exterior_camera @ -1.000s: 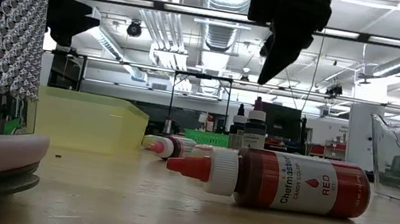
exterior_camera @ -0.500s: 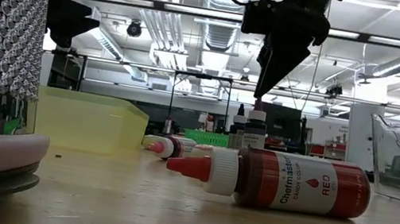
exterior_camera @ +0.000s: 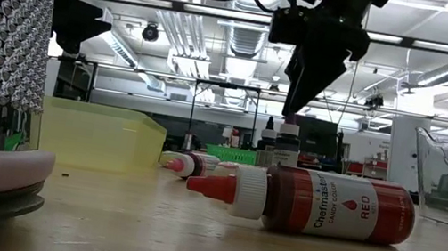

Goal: Pick & Place Food Item
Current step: Put the purple food coloring bottle into the green bin

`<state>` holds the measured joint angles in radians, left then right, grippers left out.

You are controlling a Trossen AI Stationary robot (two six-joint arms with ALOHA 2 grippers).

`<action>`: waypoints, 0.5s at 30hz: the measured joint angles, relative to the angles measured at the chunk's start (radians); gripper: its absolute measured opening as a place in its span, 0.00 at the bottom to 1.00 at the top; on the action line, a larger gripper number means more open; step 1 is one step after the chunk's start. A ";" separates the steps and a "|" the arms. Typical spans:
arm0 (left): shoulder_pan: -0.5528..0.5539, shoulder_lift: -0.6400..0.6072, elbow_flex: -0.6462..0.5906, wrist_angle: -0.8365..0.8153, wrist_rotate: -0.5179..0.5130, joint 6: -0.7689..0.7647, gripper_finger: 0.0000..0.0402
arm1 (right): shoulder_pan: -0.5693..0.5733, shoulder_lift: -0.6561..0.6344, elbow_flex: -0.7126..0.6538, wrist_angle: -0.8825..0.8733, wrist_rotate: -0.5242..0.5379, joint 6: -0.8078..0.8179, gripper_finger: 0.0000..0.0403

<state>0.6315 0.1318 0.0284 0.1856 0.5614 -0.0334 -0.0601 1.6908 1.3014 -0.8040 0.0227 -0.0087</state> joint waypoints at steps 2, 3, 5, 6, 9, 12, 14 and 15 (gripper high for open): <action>0.000 0.000 0.000 0.000 0.000 0.000 0.55 | 0.000 0.008 -0.002 0.000 0.000 -0.010 0.67; 0.000 0.000 0.000 0.000 0.000 0.000 0.55 | 0.000 0.013 -0.002 0.000 0.002 -0.016 0.67; 0.000 0.000 0.000 0.000 0.000 0.000 0.55 | 0.000 0.023 -0.002 0.001 0.003 -0.022 0.67; 0.000 0.000 0.000 -0.001 0.000 0.000 0.55 | 0.000 0.026 -0.002 0.001 0.004 -0.026 0.67; 0.000 0.000 -0.001 -0.004 0.000 0.000 0.55 | -0.003 0.026 -0.006 0.003 0.006 -0.037 0.67; 0.000 0.000 -0.001 -0.004 0.000 0.000 0.55 | -0.013 0.026 -0.006 0.006 0.005 -0.040 0.67; 0.000 0.000 -0.001 -0.005 0.000 0.000 0.55 | -0.018 0.025 -0.006 0.005 0.005 -0.039 0.67; 0.000 0.000 -0.001 -0.005 0.000 0.000 0.55 | -0.018 0.025 -0.006 0.003 0.005 -0.040 0.67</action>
<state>0.6315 0.1318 0.0277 0.1810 0.5613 -0.0338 -0.0780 1.7161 1.2953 -0.8011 0.0278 -0.0491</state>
